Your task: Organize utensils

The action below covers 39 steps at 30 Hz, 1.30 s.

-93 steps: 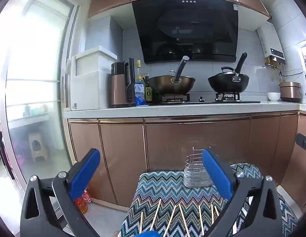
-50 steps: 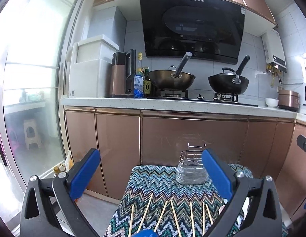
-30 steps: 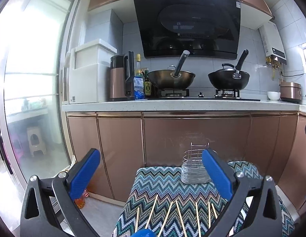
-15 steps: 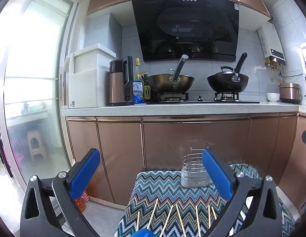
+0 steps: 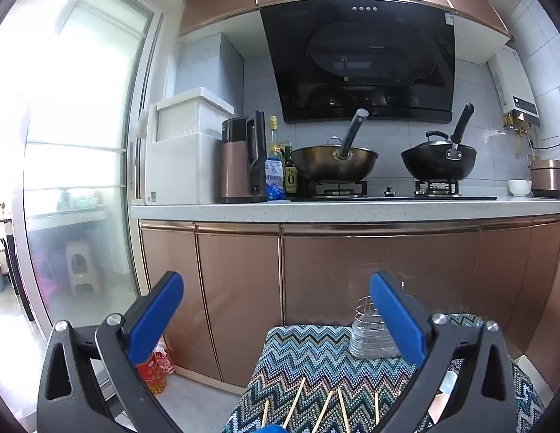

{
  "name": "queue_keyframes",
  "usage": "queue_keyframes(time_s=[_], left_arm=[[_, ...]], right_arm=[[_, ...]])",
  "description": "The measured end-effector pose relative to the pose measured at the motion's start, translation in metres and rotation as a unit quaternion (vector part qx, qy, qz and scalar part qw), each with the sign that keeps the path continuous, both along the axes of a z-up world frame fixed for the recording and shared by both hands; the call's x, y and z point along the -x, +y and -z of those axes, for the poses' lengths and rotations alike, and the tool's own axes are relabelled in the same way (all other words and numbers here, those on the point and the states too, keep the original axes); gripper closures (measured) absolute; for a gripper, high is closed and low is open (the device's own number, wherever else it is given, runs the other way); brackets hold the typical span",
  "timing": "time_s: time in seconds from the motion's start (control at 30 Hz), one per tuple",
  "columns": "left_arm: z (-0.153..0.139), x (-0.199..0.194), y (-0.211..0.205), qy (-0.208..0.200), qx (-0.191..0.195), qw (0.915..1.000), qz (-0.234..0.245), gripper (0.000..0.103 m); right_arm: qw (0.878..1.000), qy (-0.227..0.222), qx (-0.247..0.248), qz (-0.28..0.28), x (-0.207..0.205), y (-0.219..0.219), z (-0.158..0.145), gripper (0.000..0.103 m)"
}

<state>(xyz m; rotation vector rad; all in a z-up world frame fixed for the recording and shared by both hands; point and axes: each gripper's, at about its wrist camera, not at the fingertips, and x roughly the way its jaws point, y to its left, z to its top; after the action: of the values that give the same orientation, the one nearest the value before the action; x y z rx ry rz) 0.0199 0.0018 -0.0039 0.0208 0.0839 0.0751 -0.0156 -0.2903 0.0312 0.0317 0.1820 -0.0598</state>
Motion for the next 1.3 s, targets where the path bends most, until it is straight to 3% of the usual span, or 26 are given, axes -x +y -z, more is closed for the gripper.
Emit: queue_keyframes(time_s=[0.5,0.8,1.1,1.3], left_arm=[[0.023,-0.036,0.009,0.07,0.023,0.9971,0.02,0.0],[0.021,-0.049,0.032,0.095,0.067,0.9925,0.037,0.0],[0.082,-0.082,0.038,0.252,0.111,0.9574,0.086,0.0],[0.138,-0.091,0.022,0.345,0.125,0.9225,0.119,0.0]], right_arm=[[0.999,0.047,-0.007,0.005,-0.021,-0.022,0.024,0.0],[0.999,0.048,-0.005,0.011,-0.025,-0.035,0.024,0.0],[0.991,0.136,0.001,-0.001,-0.042,-0.048,0.06,0.003],[0.979,0.204,-0.016,-0.01,-0.054,-0.065,0.096,0.013]])
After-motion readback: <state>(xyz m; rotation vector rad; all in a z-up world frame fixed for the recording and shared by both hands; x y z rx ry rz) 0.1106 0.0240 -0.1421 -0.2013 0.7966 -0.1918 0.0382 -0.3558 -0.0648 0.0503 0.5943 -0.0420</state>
